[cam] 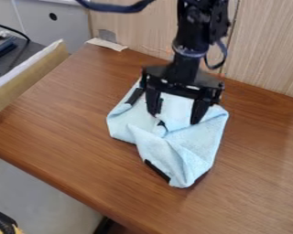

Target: Unfold the cloth from top left to bottom right

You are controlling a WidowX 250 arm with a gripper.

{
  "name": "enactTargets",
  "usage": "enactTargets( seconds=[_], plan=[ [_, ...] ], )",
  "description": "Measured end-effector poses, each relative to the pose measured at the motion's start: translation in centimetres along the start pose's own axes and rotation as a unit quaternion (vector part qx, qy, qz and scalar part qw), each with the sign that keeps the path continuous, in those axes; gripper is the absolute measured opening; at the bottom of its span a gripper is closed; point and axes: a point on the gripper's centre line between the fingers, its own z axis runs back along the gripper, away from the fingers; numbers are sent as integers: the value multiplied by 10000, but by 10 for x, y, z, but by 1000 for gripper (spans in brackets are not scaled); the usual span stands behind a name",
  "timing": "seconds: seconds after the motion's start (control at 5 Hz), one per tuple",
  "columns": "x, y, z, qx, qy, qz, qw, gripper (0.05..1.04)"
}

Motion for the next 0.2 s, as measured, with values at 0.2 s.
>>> enactTargets(
  seconds=[0.2],
  plan=[
    [0, 1, 0, 10, 14, -14, 10000, 1001]
  ],
)
